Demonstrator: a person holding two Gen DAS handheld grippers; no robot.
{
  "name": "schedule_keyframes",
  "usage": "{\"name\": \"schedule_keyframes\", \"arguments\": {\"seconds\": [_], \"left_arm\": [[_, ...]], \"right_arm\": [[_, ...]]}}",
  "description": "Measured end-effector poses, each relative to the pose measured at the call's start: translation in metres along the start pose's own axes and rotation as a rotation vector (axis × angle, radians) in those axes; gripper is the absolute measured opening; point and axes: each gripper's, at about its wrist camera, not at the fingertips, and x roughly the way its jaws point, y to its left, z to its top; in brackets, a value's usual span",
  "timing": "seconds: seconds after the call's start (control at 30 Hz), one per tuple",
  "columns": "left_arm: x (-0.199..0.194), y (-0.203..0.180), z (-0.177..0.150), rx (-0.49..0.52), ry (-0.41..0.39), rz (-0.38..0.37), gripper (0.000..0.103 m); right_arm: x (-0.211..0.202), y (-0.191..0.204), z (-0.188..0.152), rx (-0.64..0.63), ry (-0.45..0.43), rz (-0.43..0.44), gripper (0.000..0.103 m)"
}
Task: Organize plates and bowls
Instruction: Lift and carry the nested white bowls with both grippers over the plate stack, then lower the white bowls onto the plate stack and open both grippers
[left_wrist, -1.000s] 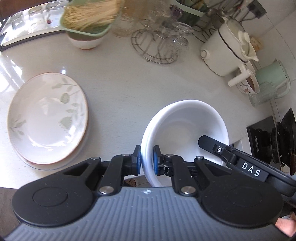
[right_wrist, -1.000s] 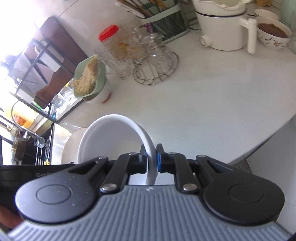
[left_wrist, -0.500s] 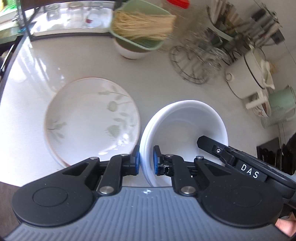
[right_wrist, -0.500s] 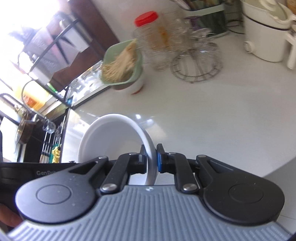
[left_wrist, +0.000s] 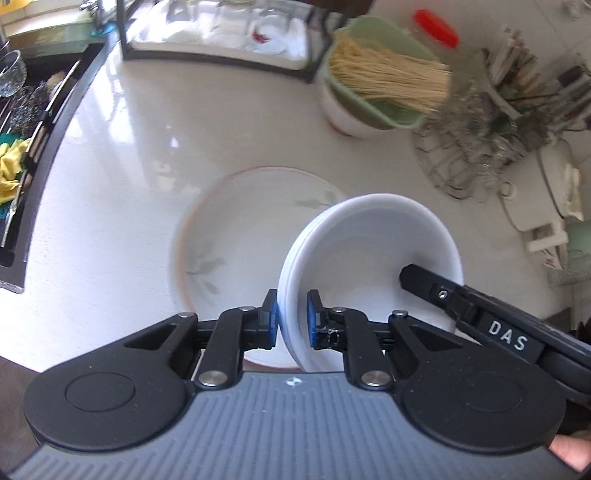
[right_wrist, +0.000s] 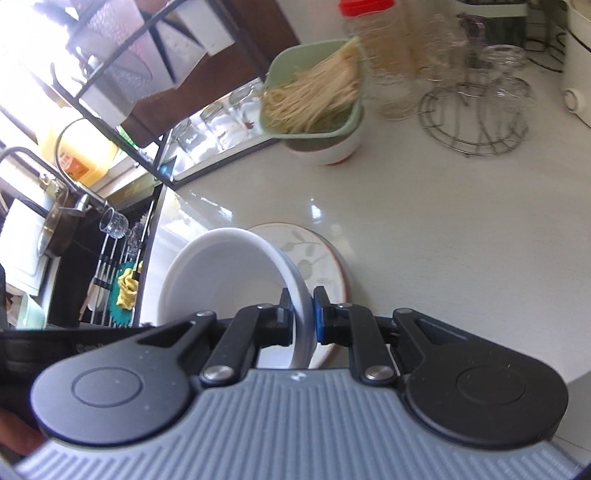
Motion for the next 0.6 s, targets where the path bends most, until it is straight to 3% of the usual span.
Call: {"name": "schedule_keyframes", "arguments": {"seconds": [0.27,0.6], "left_arm": [[0.028,0.033,0.025,0.018,0.034,-0.016,0.016],[0.062,0.029,0.035,0.097,0.107,-0.049,0.016]], "right_arm": [[0.041,0.023,0.003,0.0,0.039,-0.042,0.015],[0.066,0.015,-0.001,0.055,0.079,-0.144,0.015]]}}
